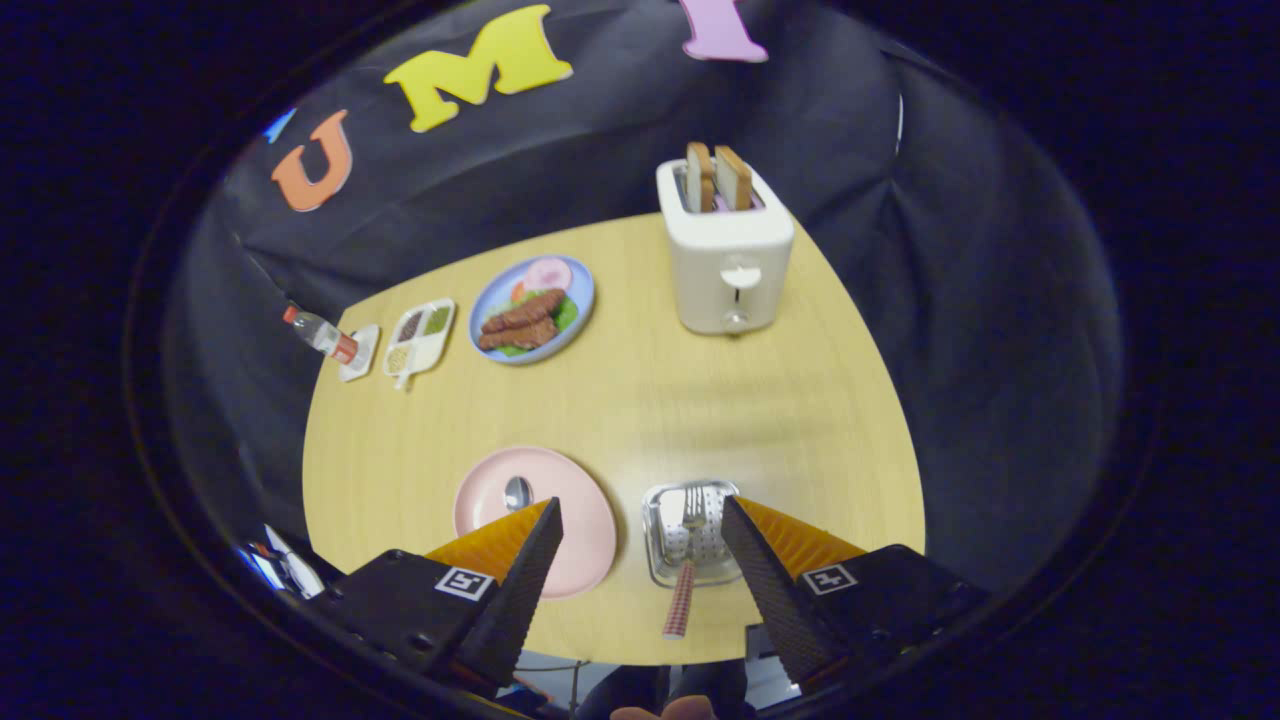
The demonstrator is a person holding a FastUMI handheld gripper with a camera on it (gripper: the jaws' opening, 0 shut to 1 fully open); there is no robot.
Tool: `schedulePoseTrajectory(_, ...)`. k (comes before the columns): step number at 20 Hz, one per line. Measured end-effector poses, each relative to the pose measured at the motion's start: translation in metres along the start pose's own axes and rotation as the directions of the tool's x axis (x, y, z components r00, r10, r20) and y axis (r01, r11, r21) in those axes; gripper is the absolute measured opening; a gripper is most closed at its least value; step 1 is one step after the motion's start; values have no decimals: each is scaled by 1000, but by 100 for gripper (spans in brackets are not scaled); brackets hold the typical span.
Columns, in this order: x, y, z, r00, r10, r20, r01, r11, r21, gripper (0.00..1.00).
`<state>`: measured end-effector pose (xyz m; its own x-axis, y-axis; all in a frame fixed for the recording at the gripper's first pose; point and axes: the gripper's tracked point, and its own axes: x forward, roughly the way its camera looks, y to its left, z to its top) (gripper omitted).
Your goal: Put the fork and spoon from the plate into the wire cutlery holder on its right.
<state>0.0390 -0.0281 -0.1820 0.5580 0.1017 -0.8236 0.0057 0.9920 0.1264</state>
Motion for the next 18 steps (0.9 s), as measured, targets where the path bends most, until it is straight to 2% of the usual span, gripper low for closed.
schedulePoseTrajectory(3, -22, 51, 7, 971, 80, 227, -65, 995, -75, 96)
schedulePoseTrajectory(5, -24, 83, -14, 946, 121, 302, -92, 990, -109, 96)
schedulePoseTrajectory(9, 10, 121, -82, 956, 125, 264, -103, 990, -96, 96)
schedulePoseTrajectory(14, 65, 126, -139, 977, 38, 209, -14, 993, -118, 96)
schedulePoseTrajectory(18, 100, 131, -161, 985, -6, 171, 30, 990, -137, 96)
